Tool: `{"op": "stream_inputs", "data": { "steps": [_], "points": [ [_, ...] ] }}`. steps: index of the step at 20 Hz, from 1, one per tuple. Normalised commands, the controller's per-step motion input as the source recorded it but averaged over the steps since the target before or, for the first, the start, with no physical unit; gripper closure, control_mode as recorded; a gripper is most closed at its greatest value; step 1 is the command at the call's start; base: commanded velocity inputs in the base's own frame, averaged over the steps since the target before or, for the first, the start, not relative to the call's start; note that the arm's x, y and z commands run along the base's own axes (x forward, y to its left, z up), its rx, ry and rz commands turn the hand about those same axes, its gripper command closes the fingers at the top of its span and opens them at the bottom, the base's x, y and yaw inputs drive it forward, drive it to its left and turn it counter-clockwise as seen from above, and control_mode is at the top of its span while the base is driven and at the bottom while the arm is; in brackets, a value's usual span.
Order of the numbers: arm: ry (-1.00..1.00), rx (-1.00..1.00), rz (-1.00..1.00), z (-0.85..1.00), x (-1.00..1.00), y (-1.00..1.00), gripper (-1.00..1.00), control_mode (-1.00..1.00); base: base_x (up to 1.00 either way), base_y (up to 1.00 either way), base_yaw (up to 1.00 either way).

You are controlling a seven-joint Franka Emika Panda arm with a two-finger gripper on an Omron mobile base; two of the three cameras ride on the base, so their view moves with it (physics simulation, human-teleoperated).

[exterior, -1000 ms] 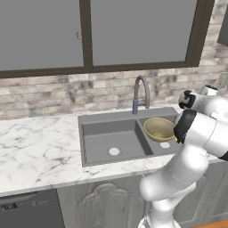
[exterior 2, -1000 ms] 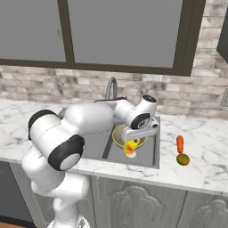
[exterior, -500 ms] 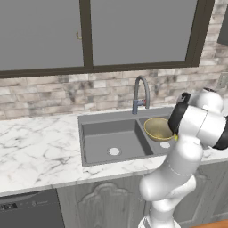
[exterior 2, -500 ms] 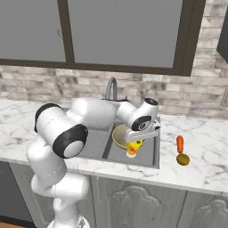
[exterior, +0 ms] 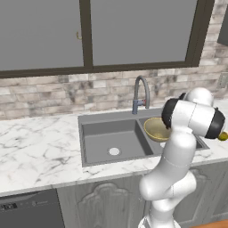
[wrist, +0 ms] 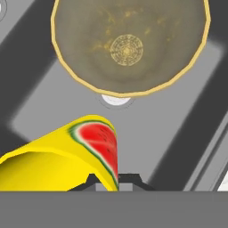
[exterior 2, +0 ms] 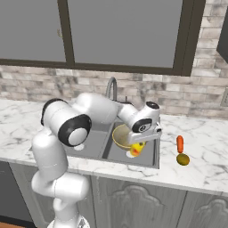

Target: Remove the carrot and orange from the sink. Then move the bowl and cup from the counter to the sink for washing.

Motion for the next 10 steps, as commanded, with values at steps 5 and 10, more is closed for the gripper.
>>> {"op": "stream_inputs", "data": {
  "steps": [5, 10],
  "points": [
    [0.0, -0.05, -0.02, -0.21, 0.19, -0.15, 1.0, -1.0, 0.0, 0.0, 0.0],
    [0.0, -0.06, -0.02, -0.24, 0.19, -0.11, 1.0, -1.0, 0.0, 0.0, 0.0]
  ]
}}
